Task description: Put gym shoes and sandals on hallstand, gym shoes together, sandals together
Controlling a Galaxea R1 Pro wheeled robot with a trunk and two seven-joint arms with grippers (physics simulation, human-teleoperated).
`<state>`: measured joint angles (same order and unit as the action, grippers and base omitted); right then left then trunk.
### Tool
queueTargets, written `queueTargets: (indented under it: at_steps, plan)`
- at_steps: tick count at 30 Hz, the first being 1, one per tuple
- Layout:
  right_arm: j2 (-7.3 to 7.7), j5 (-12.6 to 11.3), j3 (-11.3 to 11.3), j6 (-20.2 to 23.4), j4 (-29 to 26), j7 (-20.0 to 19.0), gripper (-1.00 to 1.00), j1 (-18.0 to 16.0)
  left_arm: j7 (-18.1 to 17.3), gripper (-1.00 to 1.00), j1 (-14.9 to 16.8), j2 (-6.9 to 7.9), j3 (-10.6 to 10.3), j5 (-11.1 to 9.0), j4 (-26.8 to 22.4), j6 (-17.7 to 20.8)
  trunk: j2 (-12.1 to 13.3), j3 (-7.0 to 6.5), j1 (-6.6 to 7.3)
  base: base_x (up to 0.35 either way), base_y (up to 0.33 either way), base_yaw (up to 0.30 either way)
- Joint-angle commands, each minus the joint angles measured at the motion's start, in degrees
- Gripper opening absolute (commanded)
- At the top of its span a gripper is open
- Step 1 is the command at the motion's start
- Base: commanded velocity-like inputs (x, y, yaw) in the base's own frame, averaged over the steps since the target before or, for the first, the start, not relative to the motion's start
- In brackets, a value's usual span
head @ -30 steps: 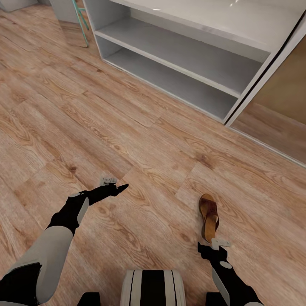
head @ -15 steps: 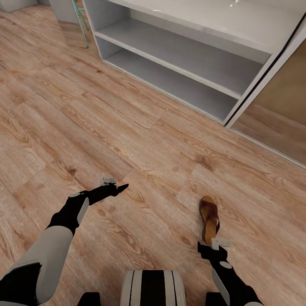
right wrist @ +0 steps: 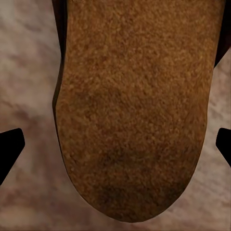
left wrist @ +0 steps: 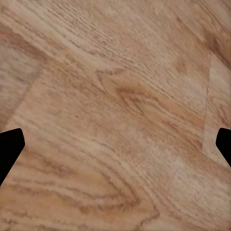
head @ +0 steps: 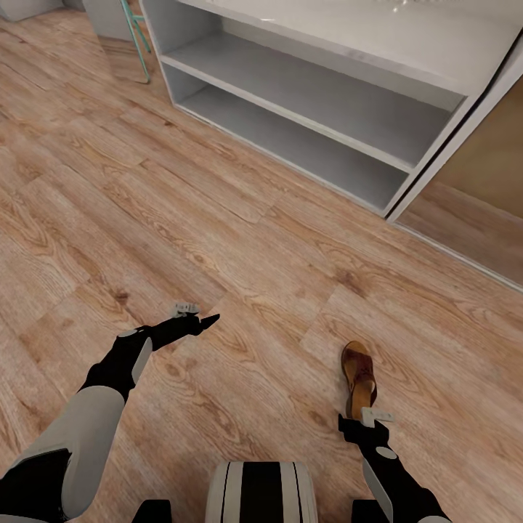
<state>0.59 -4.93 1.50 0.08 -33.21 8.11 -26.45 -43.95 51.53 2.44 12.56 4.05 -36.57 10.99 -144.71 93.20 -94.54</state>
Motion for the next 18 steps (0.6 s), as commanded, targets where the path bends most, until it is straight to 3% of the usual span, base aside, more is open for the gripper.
queueTargets:
  at_steps: [1,4,5,18]
  plan:
    - [0.02,-0.52,-0.11,0.01,-0.06,0.16,1.0,0.0,-0.44,1.0,0.05,-0.06,0.36,0.41,-0.08,0.43,-0.01,0.03,0.01,0.0,0.0,0.0]
    - [0.02,-0.52,-0.1,0.01,-0.05,0.16,1.0,0.0,-0.44,1.0,0.02,-0.06,0.36,0.42,-0.08,0.43,-0.01,0.03,0.01,0.0,0.0,0.0]
    - [0.02,-0.52,-0.1,0.01,-0.07,0.16,-1.0,0.0,-0.44,1.0,0.02,-0.06,0.36,0.43,-0.08,0.43,-0.01,0.03,0.01,0.0,0.0,0.0]
    - [0.02,-0.93,-0.09,0.01,-0.09,0.16,-1.0,0.0,-0.44,1.0,0.0,-0.06,0.36,0.42,-0.08,0.43,-0.01,0.03,0.01,0.0,0.0,0.0]
